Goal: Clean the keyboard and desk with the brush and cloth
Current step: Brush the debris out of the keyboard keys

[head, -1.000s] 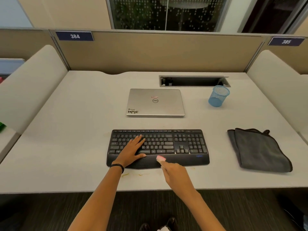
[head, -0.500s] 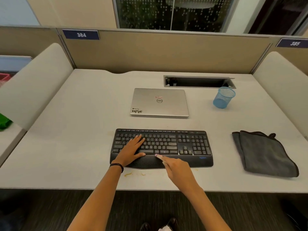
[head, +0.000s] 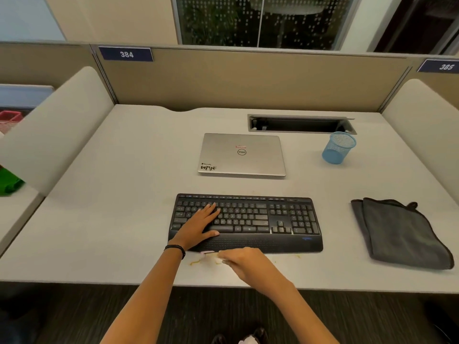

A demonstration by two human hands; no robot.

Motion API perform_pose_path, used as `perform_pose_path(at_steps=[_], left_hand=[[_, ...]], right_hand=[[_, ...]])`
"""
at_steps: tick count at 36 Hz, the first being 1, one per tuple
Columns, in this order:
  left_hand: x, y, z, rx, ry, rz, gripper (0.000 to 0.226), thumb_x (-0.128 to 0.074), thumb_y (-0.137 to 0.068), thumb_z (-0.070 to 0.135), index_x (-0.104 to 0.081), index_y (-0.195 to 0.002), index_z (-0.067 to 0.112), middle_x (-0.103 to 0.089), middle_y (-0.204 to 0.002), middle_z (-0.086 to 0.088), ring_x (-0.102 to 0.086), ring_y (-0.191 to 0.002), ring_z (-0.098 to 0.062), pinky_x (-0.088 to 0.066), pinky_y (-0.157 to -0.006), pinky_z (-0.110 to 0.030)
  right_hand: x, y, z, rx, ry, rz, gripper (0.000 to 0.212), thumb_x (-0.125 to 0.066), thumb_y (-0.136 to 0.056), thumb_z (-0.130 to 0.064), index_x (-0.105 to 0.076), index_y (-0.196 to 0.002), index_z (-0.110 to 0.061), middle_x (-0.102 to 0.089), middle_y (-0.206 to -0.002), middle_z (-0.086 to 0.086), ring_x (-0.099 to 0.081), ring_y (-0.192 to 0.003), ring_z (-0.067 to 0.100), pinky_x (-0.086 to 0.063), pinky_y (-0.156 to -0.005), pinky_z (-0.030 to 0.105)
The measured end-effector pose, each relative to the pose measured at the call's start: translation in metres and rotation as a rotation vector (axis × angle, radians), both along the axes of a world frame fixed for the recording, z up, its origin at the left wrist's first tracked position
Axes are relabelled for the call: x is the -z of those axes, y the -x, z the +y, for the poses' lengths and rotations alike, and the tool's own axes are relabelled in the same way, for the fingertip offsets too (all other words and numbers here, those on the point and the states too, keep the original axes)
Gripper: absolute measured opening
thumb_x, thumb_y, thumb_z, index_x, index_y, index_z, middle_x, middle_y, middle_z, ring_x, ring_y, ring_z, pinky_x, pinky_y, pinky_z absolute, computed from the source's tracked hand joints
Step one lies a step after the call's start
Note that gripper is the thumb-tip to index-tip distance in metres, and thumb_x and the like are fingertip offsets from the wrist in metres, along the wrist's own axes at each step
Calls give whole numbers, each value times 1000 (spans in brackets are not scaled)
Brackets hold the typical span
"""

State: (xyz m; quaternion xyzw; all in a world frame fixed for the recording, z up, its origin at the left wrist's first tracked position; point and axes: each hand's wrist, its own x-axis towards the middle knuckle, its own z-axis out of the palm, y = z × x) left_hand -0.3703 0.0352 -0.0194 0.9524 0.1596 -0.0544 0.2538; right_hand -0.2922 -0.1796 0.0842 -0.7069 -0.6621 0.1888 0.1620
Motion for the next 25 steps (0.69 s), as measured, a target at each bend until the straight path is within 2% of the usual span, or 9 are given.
perform_pose_path(at_steps=[4,8,11,13,15,17,19,22,25], left_hand=[[0,2,1,7,-10,4,111,-1,-62,92,-9,-149,24,7,-153,8,11,-139,-4,7,-112,-22],[2,1,1,0,-7,7,110,-2,-62,92,-9,-149,25,6,-154,8,10,-141,-5,7,-112,-21],[4,2,3,-6,-2,7,112,0,-60,94,-8,-149,26,7,-153,10,10,-140,-4,8,-112,-21],[4,2,4,-6,3,1,111,-1,-60,94,-9,-149,27,6,-154,9,10,-140,-4,7,-113,-22],[4,2,4,-5,3,2,111,-2,-60,94,-9,-149,27,5,-155,8,10,-140,-3,7,-113,-22],[3,2,3,-4,5,2,111,-3,-60,94,-9,-149,28,6,-155,8,10,-140,-3,7,-113,-22],[2,2,3,-4,10,-2,111,-3,-61,94,-9,-149,27,6,-156,8,10,-140,-4,7,-114,-22],[0,2,2,-6,14,-8,112,-3,-60,95,-8,-149,27,7,-154,9,10,-140,-3,8,-113,-21],[-1,2,2,-3,12,-10,113,-2,-59,95,-8,-149,26,8,-153,10,11,-139,-3,9,-113,-21]], right_hand=[[6,-3,6,-84,-36,-49,31,-48,-92,-4,-56,-120,-15,-64,-119,4,-63,-102,25,-50,-78,34],[19,-3,11,-190,-40,-142,46,-59,-78,10,-58,-118,-12,-58,-127,7,-61,-109,25,-55,-79,36],[22,-10,9,-230,54,-205,45,-53,-81,11,-54,-121,-10,-56,-126,10,-58,-112,29,-53,-79,42],[20,-17,2,-227,89,-227,44,-51,-84,9,-54,-123,-11,-56,-126,8,-57,-113,28,-51,-82,42],[14,-24,-5,-203,147,-218,43,-50,-86,4,-55,-126,-14,-57,-128,6,-56,-114,27,-48,-88,37],[2,-32,-13,-104,191,-104,38,-48,-91,-8,-56,-126,-19,-57,-129,1,-54,-115,21,-42,-91,24],[-5,-39,-22,-46,201,-4,34,-44,-94,-18,-58,-125,-24,-58,-127,-1,-52,-116,17,-38,-93,19],[-15,-49,-31,68,185,-113,39,-43,-95,-22,-47,-133,-32,-54,-131,-8,-53,-118,14,-40,-95,25],[-13,-54,-40,201,103,-215,46,-42,-96,-20,-36,-139,-33,-58,-126,-8,-59,-108,13,-45,-87,25]])
